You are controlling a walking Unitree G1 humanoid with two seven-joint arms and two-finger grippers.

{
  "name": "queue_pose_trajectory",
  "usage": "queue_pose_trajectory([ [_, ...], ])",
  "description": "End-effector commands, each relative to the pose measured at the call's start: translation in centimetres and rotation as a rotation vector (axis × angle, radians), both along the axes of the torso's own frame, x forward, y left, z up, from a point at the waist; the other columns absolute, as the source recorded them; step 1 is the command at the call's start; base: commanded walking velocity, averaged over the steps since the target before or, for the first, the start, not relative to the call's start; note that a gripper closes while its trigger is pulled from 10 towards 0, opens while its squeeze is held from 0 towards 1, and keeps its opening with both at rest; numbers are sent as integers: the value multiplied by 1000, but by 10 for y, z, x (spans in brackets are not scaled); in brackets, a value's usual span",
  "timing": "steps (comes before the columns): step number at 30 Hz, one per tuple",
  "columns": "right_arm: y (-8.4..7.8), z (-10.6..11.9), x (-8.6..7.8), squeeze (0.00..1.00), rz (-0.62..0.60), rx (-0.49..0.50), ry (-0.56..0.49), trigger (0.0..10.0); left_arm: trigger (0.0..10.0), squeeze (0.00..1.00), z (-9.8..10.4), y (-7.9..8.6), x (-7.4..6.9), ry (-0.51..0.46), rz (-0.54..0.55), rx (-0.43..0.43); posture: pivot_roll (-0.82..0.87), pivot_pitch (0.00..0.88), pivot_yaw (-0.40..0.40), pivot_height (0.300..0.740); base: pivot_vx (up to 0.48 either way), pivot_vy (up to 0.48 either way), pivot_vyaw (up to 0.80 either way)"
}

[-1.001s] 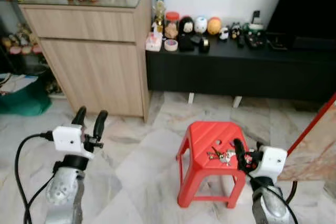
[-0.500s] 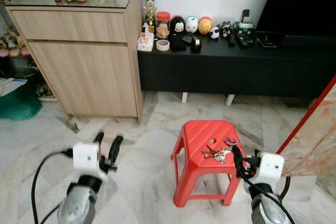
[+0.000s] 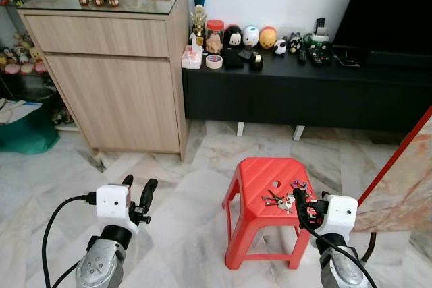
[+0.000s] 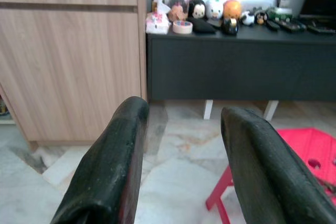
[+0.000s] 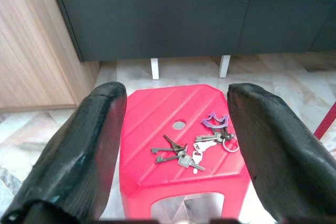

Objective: Hang keys on a hook

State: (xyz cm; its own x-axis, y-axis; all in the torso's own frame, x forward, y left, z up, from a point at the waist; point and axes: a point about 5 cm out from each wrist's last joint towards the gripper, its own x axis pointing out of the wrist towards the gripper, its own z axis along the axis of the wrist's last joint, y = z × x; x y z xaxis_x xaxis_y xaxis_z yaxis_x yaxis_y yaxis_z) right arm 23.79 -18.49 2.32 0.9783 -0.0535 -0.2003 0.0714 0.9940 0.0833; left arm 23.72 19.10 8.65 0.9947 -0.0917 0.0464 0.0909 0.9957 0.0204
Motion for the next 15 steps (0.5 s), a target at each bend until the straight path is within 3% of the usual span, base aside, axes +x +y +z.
queue_pose_trajectory([
  [1,0,1,1,0,-1,-3,7,10000,10000,0,-1,-1,1,17,-7,-4,71,0,-70,740,311,0,0],
  [15,1,1,4,0,8,-8,13,10000,10000,0,-2,-6,3,25,-13,-18,74,0,-77,740,322,0,0],
])
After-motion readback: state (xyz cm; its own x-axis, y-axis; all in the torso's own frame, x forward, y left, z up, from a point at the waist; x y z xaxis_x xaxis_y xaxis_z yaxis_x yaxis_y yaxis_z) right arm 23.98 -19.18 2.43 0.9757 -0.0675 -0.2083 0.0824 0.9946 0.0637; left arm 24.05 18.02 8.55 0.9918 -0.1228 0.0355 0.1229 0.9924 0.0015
